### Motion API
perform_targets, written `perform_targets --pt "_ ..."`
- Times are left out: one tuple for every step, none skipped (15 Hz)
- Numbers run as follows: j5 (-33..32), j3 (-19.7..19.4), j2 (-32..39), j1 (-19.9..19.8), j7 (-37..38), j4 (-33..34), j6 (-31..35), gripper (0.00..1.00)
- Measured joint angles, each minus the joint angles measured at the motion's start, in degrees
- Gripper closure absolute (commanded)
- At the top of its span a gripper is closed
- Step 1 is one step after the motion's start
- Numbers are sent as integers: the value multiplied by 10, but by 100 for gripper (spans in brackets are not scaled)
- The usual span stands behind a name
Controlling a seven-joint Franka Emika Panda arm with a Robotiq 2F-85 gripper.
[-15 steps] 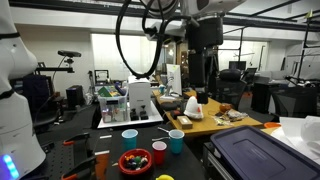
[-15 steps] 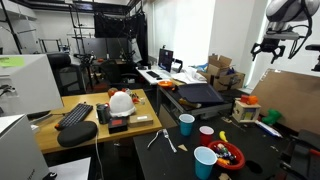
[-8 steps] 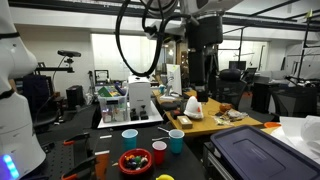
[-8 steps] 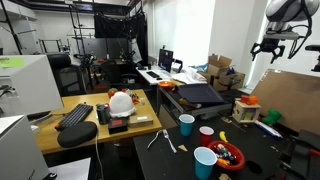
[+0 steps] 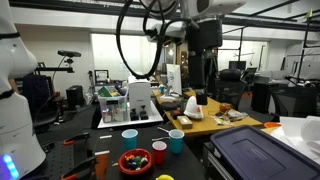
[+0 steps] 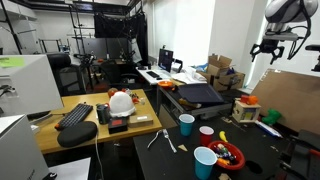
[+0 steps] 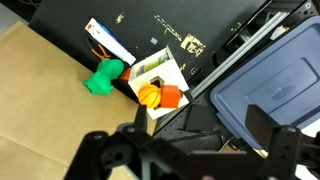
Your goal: Put the ball in the closest blue cup
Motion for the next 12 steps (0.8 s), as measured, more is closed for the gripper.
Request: perform_targets --pt "4 0 11 3 0 0 1 0" --pt "7 2 25 8 0 1 5 0" --pt "12 4 43 13 0 3 13 0" --pt "19 5 64 18 0 6 26 0" --pt "25 6 87 25 1 11 40 0" --pt "29 6 110 30 2 18 55 0" --pt "31 6 133 34 4 28 71 0" --pt "32 6 157 37 15 40 84 0" --pt "34 5 180 37 26 56 92 0" --pt "35 2 203 38 38 72 97 0" --pt "35 -2 225 38 52 90 105 0" --pt "36 -8 248 38 71 110 114 0"
